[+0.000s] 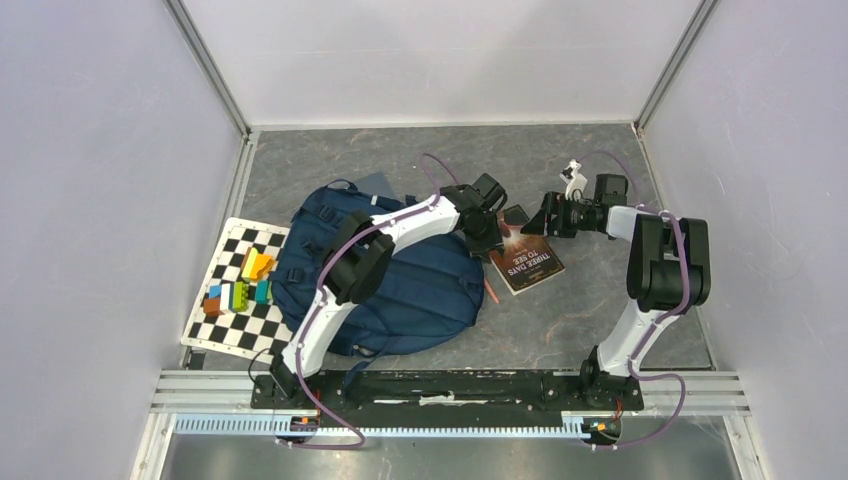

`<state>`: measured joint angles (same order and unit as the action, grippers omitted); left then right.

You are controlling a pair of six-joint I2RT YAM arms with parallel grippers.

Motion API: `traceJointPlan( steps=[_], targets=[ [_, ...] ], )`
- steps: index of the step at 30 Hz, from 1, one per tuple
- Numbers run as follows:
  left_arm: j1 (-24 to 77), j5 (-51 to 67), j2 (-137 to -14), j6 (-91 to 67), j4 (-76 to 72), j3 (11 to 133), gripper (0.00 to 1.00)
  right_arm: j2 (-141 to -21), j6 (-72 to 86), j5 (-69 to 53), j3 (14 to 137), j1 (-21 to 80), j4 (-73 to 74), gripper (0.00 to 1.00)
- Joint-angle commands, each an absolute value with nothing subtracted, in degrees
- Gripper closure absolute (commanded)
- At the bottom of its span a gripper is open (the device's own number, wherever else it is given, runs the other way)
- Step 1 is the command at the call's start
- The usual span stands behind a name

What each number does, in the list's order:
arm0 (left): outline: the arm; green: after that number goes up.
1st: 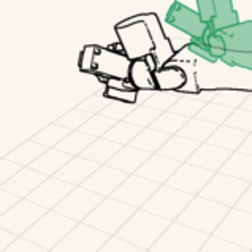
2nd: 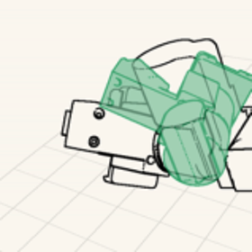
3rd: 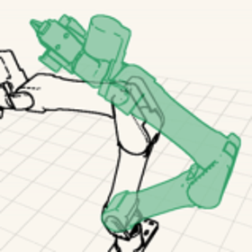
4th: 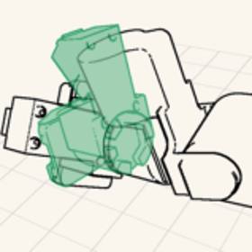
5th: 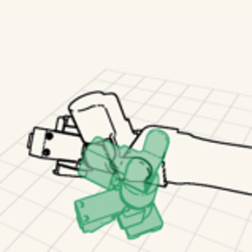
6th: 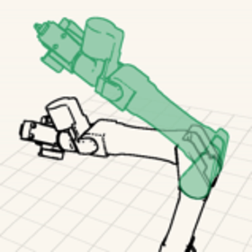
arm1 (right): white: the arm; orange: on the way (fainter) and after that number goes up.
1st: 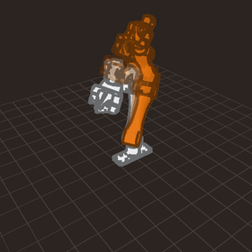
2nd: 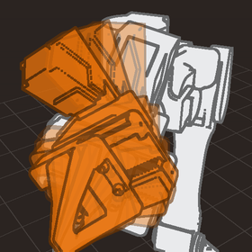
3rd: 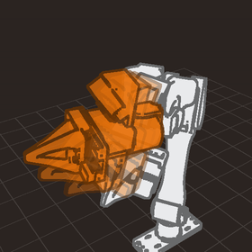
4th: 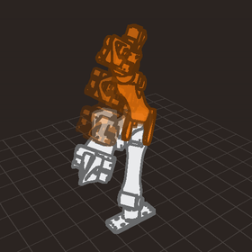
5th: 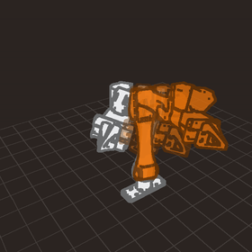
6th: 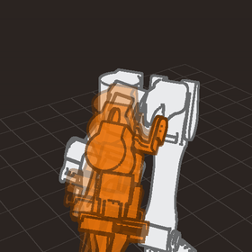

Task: Pack the student bag
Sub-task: Pick up the book from the center of the board.

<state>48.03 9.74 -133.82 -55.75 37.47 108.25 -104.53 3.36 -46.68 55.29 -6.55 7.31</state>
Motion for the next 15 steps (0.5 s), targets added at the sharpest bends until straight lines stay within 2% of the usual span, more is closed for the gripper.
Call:
traceJointPlan(
  steps=[1,3,5,15],
  targets=[
    [47.8,10.8,-134.3,-50.0,29.6,104.9,0.60,-109.8,-0.8,-57.9,54.5,-5.4,21.1,0.16],
    [47.9,12.6,-134.4,-49.5,27.2,104.1,0.69,-110.3,-4.5,-58.3,55.9,-5.3,26.0,0.17],
    [47.9,14.1,-134.4,-49.3,24.6,103.1,0.72,-109.3,-6.0,-57.8,56.1,-5.2,27.8,0.17],
    [47.9,16.1,-134.6,-46.2,18.4,101.3,0.75,-111.0,-7.5,-60.6,56.3,-1.1,30.1,0.18]
  ],
)
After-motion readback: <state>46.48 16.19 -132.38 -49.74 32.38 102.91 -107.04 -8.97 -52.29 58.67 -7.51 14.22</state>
